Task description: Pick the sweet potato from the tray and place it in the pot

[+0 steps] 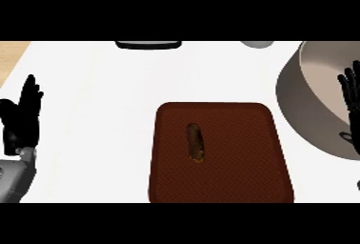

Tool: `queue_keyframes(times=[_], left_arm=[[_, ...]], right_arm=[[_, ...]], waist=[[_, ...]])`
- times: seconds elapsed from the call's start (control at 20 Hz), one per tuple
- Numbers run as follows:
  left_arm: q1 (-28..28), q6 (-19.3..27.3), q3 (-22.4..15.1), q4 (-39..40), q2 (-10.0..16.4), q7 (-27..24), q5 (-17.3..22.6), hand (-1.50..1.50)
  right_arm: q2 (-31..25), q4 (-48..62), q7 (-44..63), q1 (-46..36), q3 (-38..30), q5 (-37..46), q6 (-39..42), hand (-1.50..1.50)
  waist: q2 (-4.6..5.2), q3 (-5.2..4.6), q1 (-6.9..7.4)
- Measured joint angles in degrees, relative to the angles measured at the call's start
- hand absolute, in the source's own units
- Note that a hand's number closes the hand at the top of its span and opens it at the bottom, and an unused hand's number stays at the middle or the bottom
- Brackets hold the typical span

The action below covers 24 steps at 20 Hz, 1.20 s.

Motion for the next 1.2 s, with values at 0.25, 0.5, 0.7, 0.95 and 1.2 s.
queue_keyframes(times=[0.25,0.5,0.7,0.95,1.2], left_arm=[[-4.8,-3.3,-2.3,-3.8,-3.2,-2.2,1.5,0.00],[-8.5,-6.8,-4.9,-7.1,-7.3,-3.6,4.0,0.00],[-9.8,-8.8,-5.2,-7.7,-8.9,-4.4,5.7,0.00],[-8.5,-9.4,-4.6,-9.0,-9.4,-5.0,6.6,0.00],[-7.6,-9.8,-3.1,-8.0,-9.3,-6.1,6.8,0.00]], right_arm=[[-1.9,0.0,5.8,-9.0,9.7,0.8,10.3,1.50],[-10.2,2.1,8.0,-19.5,17.6,11.3,20.0,-1.50],[-11.4,6.7,3.4,-27.0,23.6,16.4,29.2,-1.50],[-8.8,14.5,-2.7,-37.3,28.8,22.3,37.7,-1.50],[-4.3,19.4,-1.2,-46.3,35.2,29.8,44.1,-1.50]], waist=[[1.05,0.49,4.83],[1.58,0.20,8.18],[1.90,0.68,7.98],[1.48,0.92,6.49],[1.07,0.92,4.68]])
